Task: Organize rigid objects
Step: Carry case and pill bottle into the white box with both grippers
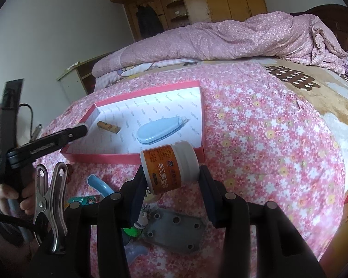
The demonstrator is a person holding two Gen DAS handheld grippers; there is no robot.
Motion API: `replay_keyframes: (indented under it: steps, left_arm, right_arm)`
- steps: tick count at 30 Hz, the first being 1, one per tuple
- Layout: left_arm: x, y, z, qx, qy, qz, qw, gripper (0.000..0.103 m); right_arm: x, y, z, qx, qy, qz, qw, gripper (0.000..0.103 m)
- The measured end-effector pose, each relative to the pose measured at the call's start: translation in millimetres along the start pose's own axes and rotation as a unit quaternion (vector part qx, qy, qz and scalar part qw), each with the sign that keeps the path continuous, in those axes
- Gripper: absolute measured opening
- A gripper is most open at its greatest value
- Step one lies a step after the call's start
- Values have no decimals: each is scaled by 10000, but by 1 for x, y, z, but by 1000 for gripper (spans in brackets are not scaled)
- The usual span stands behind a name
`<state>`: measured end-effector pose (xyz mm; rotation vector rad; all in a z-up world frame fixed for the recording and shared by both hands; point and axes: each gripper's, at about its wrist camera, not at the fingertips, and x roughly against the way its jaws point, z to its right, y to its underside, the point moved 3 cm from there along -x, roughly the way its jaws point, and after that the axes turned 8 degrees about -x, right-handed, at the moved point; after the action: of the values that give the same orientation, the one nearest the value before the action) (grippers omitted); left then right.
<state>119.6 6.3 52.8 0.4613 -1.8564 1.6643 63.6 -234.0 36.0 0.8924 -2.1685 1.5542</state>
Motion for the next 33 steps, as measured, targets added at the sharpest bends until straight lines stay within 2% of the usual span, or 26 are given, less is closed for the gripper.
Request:
replay_keyframes:
  steps: [8, 17, 27, 33]
  left_arm:
    - [-29, 11, -7, 76, -12, -378, 9993, 60]
    - [-31, 19, -5, -91, -9, -467, 9989, 60]
    - [-31, 20, -5, -88, -12, -477, 9988, 60]
    - [-32, 19, -2, -120, -39, -488, 9987, 60]
  right_arm:
    - [-10, -23, -6, 48, -64, -24, 10000, 45]
    - [-48, -62, -12, 178, 45, -138, 9997, 45]
    - [-107, -88, -14, 514, 457, -391, 9969, 45]
    - [-116, -89, -18, 757, 660, -385, 9942, 45]
